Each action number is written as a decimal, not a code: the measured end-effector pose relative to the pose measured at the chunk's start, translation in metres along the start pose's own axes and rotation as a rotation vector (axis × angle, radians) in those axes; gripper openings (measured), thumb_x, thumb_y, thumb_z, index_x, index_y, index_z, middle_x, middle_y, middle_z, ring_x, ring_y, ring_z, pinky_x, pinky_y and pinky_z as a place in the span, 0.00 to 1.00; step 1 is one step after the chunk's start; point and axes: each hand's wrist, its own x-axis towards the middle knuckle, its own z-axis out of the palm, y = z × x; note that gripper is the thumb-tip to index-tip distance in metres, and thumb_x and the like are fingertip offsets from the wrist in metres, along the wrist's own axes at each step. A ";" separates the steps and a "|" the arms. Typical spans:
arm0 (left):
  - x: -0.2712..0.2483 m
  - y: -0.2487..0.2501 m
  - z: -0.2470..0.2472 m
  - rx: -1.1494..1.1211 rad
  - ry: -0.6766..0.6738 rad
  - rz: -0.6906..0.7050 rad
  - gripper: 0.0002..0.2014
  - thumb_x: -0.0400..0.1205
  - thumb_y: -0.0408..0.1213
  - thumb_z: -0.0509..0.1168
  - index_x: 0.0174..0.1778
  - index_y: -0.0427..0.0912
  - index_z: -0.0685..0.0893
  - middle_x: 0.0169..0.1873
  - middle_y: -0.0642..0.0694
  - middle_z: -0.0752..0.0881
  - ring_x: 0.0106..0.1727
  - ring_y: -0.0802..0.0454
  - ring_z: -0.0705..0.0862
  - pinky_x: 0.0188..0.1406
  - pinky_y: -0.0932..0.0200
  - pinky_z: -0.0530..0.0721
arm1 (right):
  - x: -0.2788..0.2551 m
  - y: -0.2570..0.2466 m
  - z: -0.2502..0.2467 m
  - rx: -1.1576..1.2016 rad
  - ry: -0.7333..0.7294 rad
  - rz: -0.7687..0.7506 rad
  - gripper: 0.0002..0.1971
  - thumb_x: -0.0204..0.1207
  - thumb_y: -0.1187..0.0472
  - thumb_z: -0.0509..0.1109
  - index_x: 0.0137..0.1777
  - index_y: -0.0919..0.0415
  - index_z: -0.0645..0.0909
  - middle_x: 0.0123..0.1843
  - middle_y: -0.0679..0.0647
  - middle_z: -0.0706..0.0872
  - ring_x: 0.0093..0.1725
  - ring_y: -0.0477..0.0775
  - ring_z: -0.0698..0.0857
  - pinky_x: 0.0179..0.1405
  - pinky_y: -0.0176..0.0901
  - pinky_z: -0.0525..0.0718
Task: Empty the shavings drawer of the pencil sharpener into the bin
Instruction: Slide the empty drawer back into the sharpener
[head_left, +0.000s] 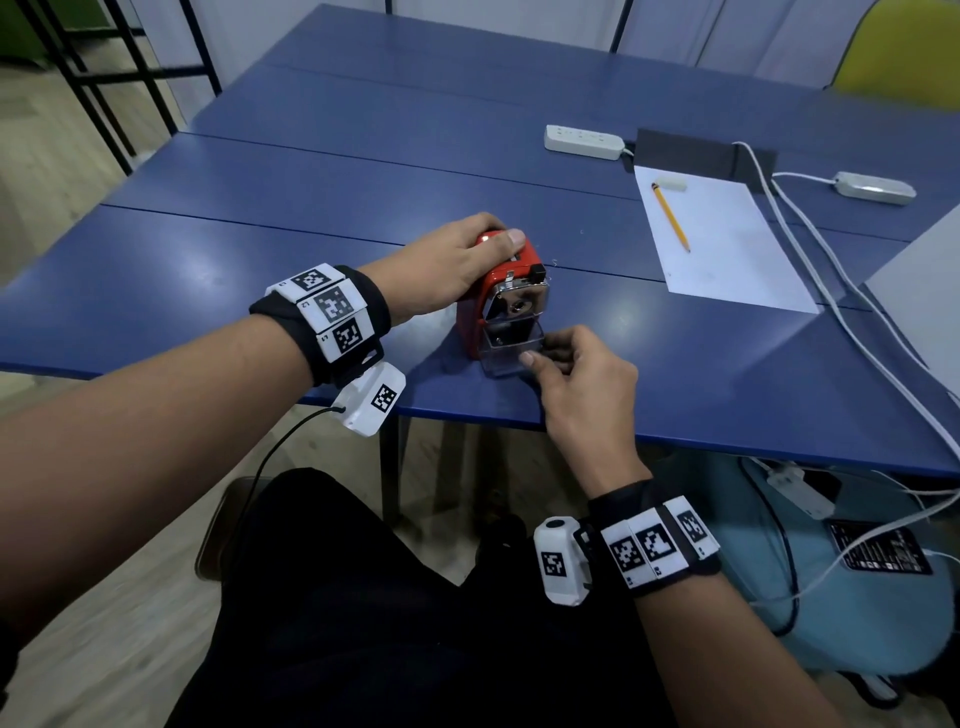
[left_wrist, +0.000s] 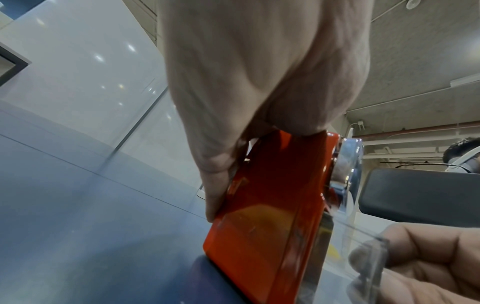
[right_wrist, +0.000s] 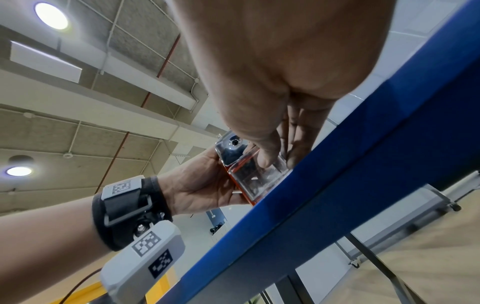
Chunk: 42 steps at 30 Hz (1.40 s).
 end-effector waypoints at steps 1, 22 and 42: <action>0.000 0.001 0.000 -0.004 -0.001 -0.001 0.27 0.86 0.67 0.59 0.71 0.50 0.82 0.59 0.44 0.91 0.63 0.41 0.92 0.69 0.35 0.89 | 0.000 0.000 0.000 -0.001 0.002 -0.008 0.09 0.83 0.61 0.81 0.60 0.62 0.89 0.48 0.47 0.90 0.42 0.34 0.87 0.42 0.11 0.78; -0.001 0.000 0.001 -0.006 0.002 0.011 0.24 0.90 0.63 0.59 0.71 0.49 0.83 0.54 0.49 0.90 0.53 0.52 0.89 0.68 0.40 0.90 | 0.040 0.022 0.011 0.233 -0.354 -0.109 0.48 0.81 0.62 0.75 0.96 0.45 0.53 0.84 0.44 0.81 0.83 0.48 0.82 0.86 0.55 0.78; -0.012 0.011 -0.001 0.032 -0.010 -0.006 0.29 0.87 0.69 0.58 0.72 0.50 0.84 0.57 0.50 0.91 0.59 0.49 0.90 0.75 0.35 0.85 | 0.040 0.016 0.015 0.206 -0.307 -0.068 0.42 0.72 0.45 0.80 0.87 0.45 0.69 0.75 0.45 0.89 0.74 0.50 0.89 0.79 0.62 0.85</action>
